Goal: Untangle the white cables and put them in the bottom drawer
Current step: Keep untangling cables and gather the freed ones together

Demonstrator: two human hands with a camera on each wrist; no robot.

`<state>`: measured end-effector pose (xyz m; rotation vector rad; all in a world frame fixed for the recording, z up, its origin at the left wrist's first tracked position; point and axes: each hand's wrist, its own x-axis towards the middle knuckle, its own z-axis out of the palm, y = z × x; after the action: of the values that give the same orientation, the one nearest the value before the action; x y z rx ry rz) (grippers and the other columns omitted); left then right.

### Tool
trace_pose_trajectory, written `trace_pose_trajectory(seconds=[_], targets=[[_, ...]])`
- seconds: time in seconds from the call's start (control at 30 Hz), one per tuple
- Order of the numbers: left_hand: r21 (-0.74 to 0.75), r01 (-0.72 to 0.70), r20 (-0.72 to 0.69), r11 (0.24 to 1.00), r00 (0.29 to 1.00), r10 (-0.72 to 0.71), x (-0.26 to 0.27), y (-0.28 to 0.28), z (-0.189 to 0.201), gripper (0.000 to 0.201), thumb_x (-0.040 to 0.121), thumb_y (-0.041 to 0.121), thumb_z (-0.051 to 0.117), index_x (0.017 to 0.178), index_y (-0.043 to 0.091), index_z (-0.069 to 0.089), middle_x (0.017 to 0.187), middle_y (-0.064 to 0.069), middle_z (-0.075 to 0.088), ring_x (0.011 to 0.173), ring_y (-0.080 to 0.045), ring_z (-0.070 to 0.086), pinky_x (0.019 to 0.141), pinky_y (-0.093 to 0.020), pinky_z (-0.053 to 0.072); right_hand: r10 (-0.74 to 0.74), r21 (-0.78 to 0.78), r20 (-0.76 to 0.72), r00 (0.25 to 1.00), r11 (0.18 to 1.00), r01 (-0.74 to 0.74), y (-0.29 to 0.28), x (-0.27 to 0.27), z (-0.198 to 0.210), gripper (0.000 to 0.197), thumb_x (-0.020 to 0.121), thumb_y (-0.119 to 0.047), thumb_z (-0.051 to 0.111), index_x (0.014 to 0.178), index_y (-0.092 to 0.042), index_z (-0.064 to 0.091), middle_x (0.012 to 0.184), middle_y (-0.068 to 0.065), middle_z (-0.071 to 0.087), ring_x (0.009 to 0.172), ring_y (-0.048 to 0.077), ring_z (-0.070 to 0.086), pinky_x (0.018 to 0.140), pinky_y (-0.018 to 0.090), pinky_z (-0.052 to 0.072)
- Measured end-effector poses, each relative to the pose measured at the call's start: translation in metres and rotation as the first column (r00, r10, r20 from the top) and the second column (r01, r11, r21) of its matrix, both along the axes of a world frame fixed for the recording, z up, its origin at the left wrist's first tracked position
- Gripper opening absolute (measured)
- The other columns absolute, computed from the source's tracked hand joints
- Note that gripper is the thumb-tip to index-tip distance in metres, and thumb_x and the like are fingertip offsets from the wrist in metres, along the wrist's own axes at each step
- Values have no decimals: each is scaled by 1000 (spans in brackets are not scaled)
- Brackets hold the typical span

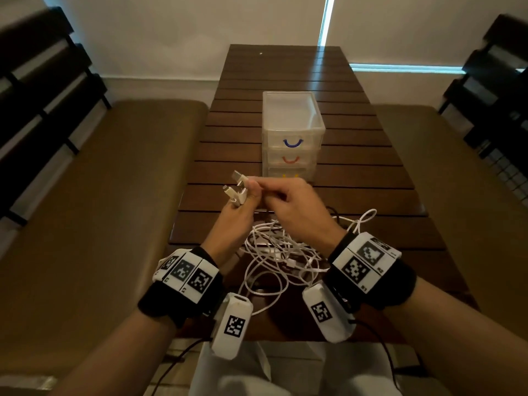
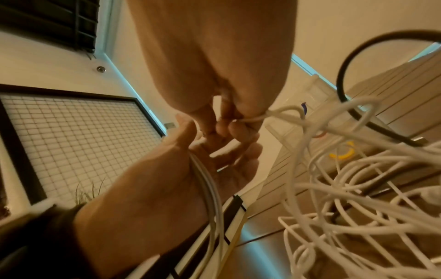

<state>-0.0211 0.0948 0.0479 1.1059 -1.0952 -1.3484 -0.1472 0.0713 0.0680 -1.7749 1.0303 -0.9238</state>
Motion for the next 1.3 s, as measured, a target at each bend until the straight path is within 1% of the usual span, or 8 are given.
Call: trace_pose_trajectory(seconds=[0.3, 0.4, 0.53, 0.67, 0.87, 1.0, 1.17, 1.3], targets=[[92, -78, -88, 993, 992, 86, 7, 0, -2, 56, 85, 60, 47, 100, 13, 73, 103, -18, 72, 105, -34, 67, 93, -47, 52, -74, -78, -16, 997, 994, 72, 13, 10, -21, 45, 94, -12, 62, 134, -21, 43, 100, -2, 72, 92, 5, 67, 83, 24, 56], [75, -155, -37, 985, 987, 158, 8, -1, 3, 65, 91, 60, 37, 85, 6, 71, 96, -15, 74, 97, -28, 71, 82, -37, 57, -86, -188, -206, 975, 981, 47, 15, 7, -25, 32, 96, -37, 57, 123, -27, 41, 86, -3, 71, 73, 12, 68, 66, 39, 56], [-33, -255, -150, 966, 957, 247, 21, -9, 21, 63, 102, 49, 24, 66, 6, 52, 73, -17, 71, 72, -27, 72, 65, -28, 57, -90, -299, -443, 892, 953, -52, 6, -11, -36, 28, 100, -47, 43, 110, -21, 44, 61, -9, 56, 52, 9, 54, 50, 26, 40], [-46, -192, -307, 980, 936, 169, 42, -19, 29, 60, 101, 53, 23, 57, 15, 36, 45, 2, 33, 36, -12, 32, 41, -25, 41, 1, -216, -561, 828, 965, -148, -10, -38, -49, 39, 101, -50, 39, 84, -19, 55, 61, -4, 56, 55, 9, 51, 56, 27, 36], [-65, -16, 123, 998, 992, 24, 36, -9, 17, 53, 102, 47, 29, 72, 13, 56, 50, 8, 47, 37, -6, 32, 37, -19, 24, 29, -188, -661, 750, 961, -202, -12, -41, -51, 38, 100, -51, 39, 74, -27, 52, 61, -7, 54, 54, 6, 48, 54, 22, 33], [-28, 155, 647, 988, 756, -100, 20, 1, -1, 32, 104, 38, 37, 117, 39, 66, 61, 20, 63, 46, 1, 51, 43, -18, 42, -50, -252, -657, 752, 955, -157, -9, -30, -56, 33, 101, -42, 44, 83, -18, 60, 71, -1, 62, 63, 16, 55, 61, 36, 46], [112, 234, 908, 966, 370, -195, 11, -2, -14, 34, 102, 34, 38, 80, 27, 63, 73, 5, 65, 68, -17, 62, 57, -28, 47, -18, -201, -635, 773, 969, -143, -6, -24, -60, 19, 91, -33, 59, 100, -17, 64, 94, 2, 68, 86, 21, 64, 75, 37, 52], [6, 219, 944, 976, 321, -78, 10, 0, -13, 32, 100, 29, 43, 79, 18, 64, 74, 4, 64, 67, -13, 59, 53, -22, 36, -31, -219, -584, 811, 968, -121, -2, -26, -59, 25, 95, -38, 57, 104, -17, 65, 94, 1, 70, 85, 18, 64, 77, 36, 52]])
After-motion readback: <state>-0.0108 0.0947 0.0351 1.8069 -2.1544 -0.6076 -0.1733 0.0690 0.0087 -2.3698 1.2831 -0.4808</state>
